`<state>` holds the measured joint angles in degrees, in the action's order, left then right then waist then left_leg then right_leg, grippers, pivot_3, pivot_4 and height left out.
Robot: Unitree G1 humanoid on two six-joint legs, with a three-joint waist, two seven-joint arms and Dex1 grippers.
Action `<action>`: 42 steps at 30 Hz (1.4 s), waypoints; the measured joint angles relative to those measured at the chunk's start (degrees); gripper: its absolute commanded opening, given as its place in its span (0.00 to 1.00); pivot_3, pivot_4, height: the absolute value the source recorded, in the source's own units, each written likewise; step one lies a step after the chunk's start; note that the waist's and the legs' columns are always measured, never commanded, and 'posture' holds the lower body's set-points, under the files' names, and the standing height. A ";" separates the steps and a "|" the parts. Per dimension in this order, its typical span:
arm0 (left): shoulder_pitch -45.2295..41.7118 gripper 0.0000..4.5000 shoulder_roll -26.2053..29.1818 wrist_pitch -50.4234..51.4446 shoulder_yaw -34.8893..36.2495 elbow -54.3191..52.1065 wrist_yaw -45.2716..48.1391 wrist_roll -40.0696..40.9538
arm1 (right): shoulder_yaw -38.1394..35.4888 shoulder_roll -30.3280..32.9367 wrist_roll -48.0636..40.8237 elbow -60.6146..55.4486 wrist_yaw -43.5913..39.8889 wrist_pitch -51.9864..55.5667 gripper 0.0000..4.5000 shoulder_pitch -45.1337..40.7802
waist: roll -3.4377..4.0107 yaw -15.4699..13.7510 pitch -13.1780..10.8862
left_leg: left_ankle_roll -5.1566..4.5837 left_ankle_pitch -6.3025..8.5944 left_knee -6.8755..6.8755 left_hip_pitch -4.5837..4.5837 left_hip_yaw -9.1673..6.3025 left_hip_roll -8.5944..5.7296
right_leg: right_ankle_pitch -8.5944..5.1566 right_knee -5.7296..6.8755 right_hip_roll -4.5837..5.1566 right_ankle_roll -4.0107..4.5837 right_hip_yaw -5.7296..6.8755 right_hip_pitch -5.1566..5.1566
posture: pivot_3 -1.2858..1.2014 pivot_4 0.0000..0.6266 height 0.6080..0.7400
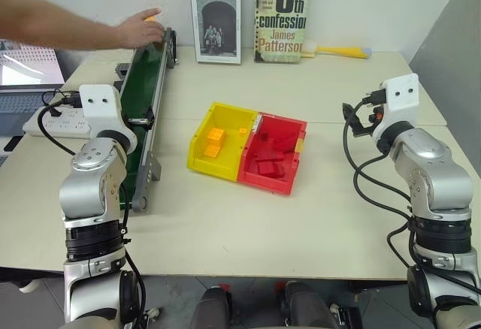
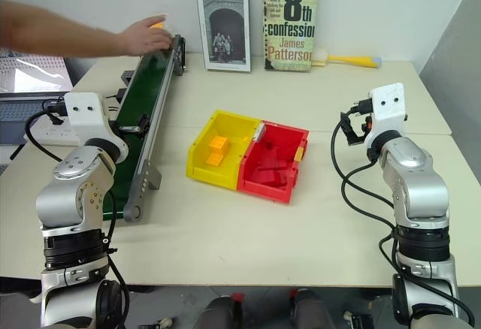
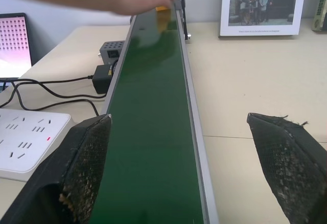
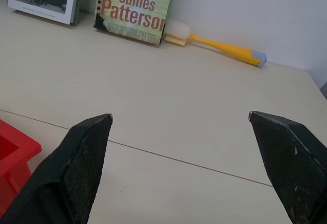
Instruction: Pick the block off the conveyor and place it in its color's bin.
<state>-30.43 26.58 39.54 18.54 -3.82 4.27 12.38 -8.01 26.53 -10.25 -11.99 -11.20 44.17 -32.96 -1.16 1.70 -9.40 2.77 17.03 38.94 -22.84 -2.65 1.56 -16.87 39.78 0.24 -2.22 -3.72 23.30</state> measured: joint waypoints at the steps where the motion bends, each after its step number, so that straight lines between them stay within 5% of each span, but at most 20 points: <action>1: 0.00 0.98 0.00 0.00 0.01 0.00 0.00 0.01 | 0.00 0.00 0.00 0.00 0.00 0.00 1.00 0.00 | 0.00 0.00 0.00 | 0.00 0.00 0.00 0.00 0.00 0.00 | 0.00 0.00 0.00 0.00 0.00 0.00 | 0.52 0.24 1.00; 24: 3.12 0.98 -1.68 -2.16 2.59 -2.76 -2.49 0.60 | 0.46 0.38 -0.01 1.18 -2.31 -1.29 1.00 -0.51 | 0.00 0.00 0.00 | -0.02 0.01 0.00 0.00 0.00 0.00 | 0.00 0.00 0.01 0.00 0.00 0.00 | 0.52 0.24 1.00; 27: 3.03 0.98 -1.73 -2.76 3.03 -2.62 -2.61 0.60 | 1.29 1.46 -0.86 1.45 -6.28 -2.45 1.00 -1.43 | 0.00 0.02 0.00 | -0.03 0.02 0.00 0.01 0.01 0.00 | 0.00 -0.01 0.00 0.00 0.00 0.00 | 0.52 0.24 1.00; 37: -0.35 0.98 -2.20 -3.87 2.95 3.75 -3.71 0.12 | 2.00 5.53 -24.46 -2.41 -32.28 5.90 1.00 -11.23 | 0.01 -0.06 0.00 | -0.10 0.06 -0.01 -0.03 -0.16 0.00 | 0.00 -0.15 -0.02 0.00 0.16 -0.06 | 0.52 0.24 1.00; 42: -1.14 0.98 -2.20 -3.87 3.00 6.11 -4.73 -0.15 | 4.57 6.98 -28.89 -4.11 -36.86 8.27 1.00 -11.37 | 0.01 -0.08 0.00 | -0.10 0.06 -0.02 -0.06 -0.17 0.02 | 0.00 -0.21 0.02 0.00 0.16 -0.07 | 0.52 0.24 1.00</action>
<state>-31.56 24.37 35.67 21.54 2.29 -0.46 12.23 -3.44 33.50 -39.14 -16.10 -48.06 52.45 -44.33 -1.16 1.62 -9.41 2.67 17.09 38.92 -22.90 -2.82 1.58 -16.87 39.57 0.26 -2.22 -3.55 23.23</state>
